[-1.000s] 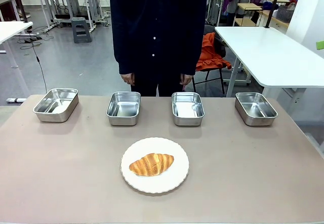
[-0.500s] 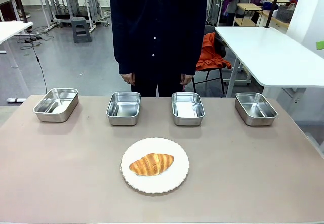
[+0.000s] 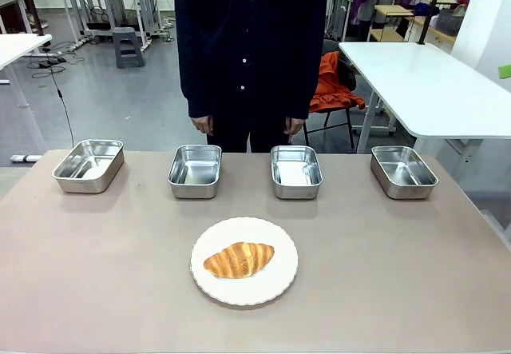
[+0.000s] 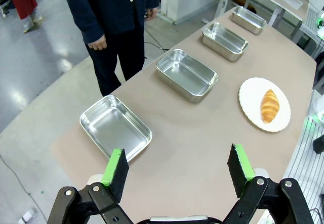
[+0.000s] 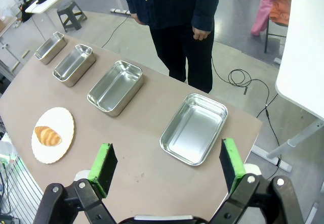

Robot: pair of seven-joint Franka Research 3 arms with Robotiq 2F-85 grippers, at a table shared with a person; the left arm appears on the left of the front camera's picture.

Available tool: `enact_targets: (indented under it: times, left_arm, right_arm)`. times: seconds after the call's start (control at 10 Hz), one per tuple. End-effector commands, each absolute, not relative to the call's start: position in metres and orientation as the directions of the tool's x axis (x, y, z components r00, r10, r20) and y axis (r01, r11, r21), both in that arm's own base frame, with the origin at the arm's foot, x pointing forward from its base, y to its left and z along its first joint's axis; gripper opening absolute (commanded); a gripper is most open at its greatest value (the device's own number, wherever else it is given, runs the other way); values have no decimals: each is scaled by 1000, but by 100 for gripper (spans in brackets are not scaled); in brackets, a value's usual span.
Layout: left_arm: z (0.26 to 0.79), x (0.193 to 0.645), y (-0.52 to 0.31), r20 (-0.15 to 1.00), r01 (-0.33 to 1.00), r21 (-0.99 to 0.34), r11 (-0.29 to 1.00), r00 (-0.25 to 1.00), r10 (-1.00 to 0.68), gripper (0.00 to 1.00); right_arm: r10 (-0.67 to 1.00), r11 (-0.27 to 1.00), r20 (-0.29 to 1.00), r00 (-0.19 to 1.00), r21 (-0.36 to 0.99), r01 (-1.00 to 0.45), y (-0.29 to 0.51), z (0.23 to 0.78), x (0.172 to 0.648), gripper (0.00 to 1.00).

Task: Place the bread in the container.
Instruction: Place the Butter Roll into the Airtight Container indicated by the human.

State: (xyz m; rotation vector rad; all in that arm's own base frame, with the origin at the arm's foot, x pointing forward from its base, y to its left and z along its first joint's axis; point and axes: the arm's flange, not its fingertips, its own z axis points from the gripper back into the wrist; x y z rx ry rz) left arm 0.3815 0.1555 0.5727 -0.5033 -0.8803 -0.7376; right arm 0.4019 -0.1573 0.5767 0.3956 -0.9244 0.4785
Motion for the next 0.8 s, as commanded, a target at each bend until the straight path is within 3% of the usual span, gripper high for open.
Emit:
enact_targets:
  times: [0.0,0.7]
  left_arm:
    - [573,381,156,834,753,-97,650,418,-360,100]
    - [573,381,156,834,753,-97,650,418,-360,100]
  right_arm:
    - [217,821,840,497,118,-558,-158,576,404,100]
    - [217,821,840,497,118,-558,-158,576,404,100]
